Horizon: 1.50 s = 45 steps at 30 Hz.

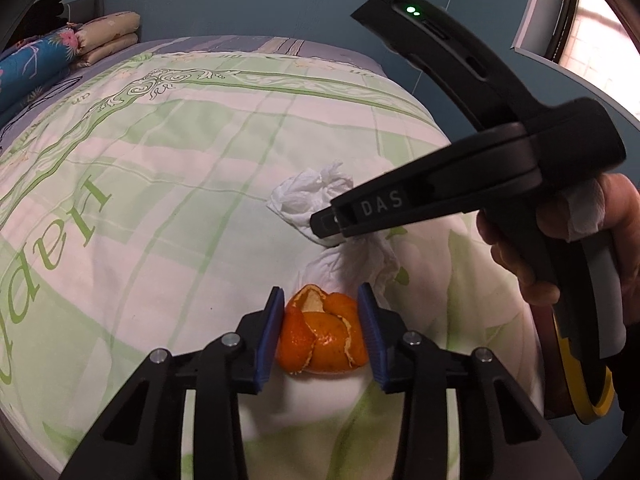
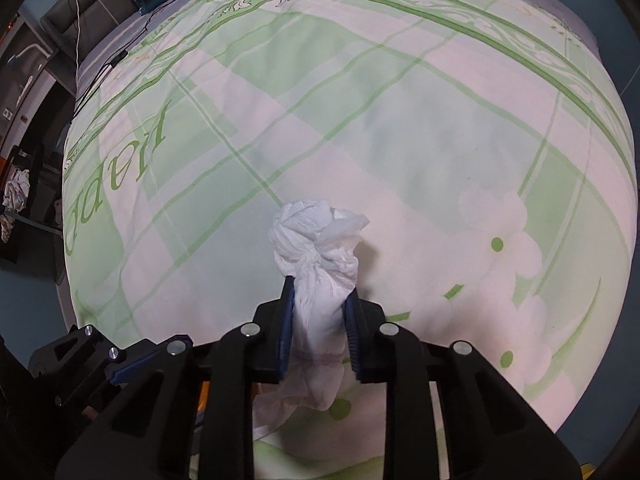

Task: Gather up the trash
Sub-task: 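Carry the orange peel and white tissue over the bin with both tools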

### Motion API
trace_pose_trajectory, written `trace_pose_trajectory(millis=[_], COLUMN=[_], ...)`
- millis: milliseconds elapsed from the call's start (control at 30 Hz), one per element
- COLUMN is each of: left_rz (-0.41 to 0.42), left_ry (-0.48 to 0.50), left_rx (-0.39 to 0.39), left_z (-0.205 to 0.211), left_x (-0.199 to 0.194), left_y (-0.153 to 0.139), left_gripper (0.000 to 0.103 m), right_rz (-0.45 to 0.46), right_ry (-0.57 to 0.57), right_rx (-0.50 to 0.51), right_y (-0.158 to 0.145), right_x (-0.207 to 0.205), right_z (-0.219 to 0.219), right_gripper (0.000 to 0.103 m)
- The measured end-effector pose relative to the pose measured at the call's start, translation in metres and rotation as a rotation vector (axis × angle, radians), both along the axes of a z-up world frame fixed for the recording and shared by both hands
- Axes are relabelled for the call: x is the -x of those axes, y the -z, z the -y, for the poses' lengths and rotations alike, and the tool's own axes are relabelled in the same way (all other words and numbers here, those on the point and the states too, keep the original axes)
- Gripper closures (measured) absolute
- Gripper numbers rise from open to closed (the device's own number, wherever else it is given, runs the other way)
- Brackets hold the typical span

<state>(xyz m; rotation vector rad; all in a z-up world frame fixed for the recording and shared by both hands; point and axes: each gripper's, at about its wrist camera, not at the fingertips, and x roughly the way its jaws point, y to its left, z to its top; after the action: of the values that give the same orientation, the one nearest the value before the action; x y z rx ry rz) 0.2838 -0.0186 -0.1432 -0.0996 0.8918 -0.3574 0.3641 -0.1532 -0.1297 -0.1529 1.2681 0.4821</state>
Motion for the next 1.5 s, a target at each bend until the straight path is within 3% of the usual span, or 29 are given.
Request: trace_pose_trajectory(millis=[33,67,167,467,600,733,800,933,1100,1167,1233,1300,1367,1500], left_rz=[-0.003,-0.002,-0.022,-0.012,-0.033,-0.047,-0.049,-0.041,-0.050,-0.048,-0.035,-0.029,-0.043,-0.046], left_ry=[-0.002,-0.010,-0.005,0.010,0.027,0.033,0.044,0.057,0.049,0.051,0.048,0.053,0.039,0.019], left_rx=[0.004,0.000,0.038,0.020,0.073,0.089,0.095,0.017,-0.016,-0.054,-0.135,-0.175,-0.198,-0.119], left_z=[-0.001,-0.002,-0.008,-0.012,-0.014,-0.011,-0.007,0.007,0.015,0.023,0.035,0.041,0.040,0.026], left_x=[0.000,0.001,0.001,0.017,0.020,0.022,0.023,0.023,0.017,0.015,0.014,0.013,0.010,0.011], left_y=[-0.001,-0.002,-0.006,-0.012,-0.014,-0.012,-0.011,-0.007,-0.003,-0.001,0.004,0.008,0.013,0.010], left_gripper=[0.072,0.093,0.095,0.095,0.094,0.066,0.064,0.056,0.044,0.032,0.031,0.037,0.065,0.071], right_rz=[0.017,0.029,0.058,0.094,0.119,0.142,0.156,0.184,0.215,0.224,0.233,0.239,0.248,0.262], right_ry=[-0.004,-0.006,-0.001,0.056,0.086,0.114,0.127,0.142,0.143,0.140,0.138,0.137,0.139,0.154], right_rx=[0.006,0.007,0.004,-0.060,-0.105,-0.153,-0.166,-0.194,-0.217,-0.222,-0.230,-0.239,-0.250,-0.272], right_y=[-0.003,-0.005,-0.011,-0.039,-0.055,-0.070,-0.076,-0.088,-0.100,-0.103,-0.106,-0.108,-0.111,-0.116], right_x=[0.003,0.004,0.007,0.014,0.023,0.036,0.043,0.058,0.075,0.082,0.087,0.090,0.095,0.103], right_z=[0.000,0.001,0.004,0.031,0.051,0.075,0.084,0.101,0.113,0.116,0.118,0.120,0.123,0.131], right_gripper=[0.084,0.085,0.086,0.086,0.086,0.086,0.086,0.086,0.085,0.085,0.085,0.085,0.085,0.085])
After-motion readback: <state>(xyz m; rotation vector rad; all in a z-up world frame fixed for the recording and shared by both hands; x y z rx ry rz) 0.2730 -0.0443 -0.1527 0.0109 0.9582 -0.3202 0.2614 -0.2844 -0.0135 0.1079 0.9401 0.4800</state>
